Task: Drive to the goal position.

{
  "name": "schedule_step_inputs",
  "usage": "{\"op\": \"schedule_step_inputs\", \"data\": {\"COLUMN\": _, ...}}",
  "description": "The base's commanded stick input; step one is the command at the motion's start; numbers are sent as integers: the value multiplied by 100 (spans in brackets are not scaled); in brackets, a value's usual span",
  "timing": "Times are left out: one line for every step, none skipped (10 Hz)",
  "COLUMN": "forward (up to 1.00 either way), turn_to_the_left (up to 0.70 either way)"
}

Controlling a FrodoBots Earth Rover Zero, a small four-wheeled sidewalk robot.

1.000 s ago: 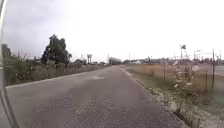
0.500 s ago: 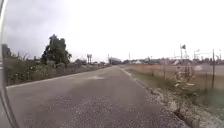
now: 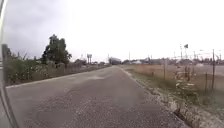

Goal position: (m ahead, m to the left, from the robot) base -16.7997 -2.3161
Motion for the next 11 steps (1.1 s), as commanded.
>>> {"op": "schedule_step_inputs", "data": {"forward": 8, "turn_to_the_left": 0}}
{"op": "schedule_step_inputs", "data": {"forward": 8, "turn_to_the_left": 0}}
{"op": "schedule_step_inputs", "data": {"forward": 8, "turn_to_the_left": 0}}
{"op": "schedule_step_inputs", "data": {"forward": 8, "turn_to_the_left": 0}}
{"op": "schedule_step_inputs", "data": {"forward": 8, "turn_to_the_left": 0}}
{"op": "schedule_step_inputs", "data": {"forward": 8, "turn_to_the_left": 0}}
{"op": "schedule_step_inputs", "data": {"forward": 8, "turn_to_the_left": 0}}
{"op": "schedule_step_inputs", "data": {"forward": 7, "turn_to_the_left": 0}}
{"op": "schedule_step_inputs", "data": {"forward": 8, "turn_to_the_left": 0}}
{"op": "schedule_step_inputs", "data": {"forward": 8, "turn_to_the_left": 0}}
{"op": "schedule_step_inputs", "data": {"forward": 7, "turn_to_the_left": 0}}
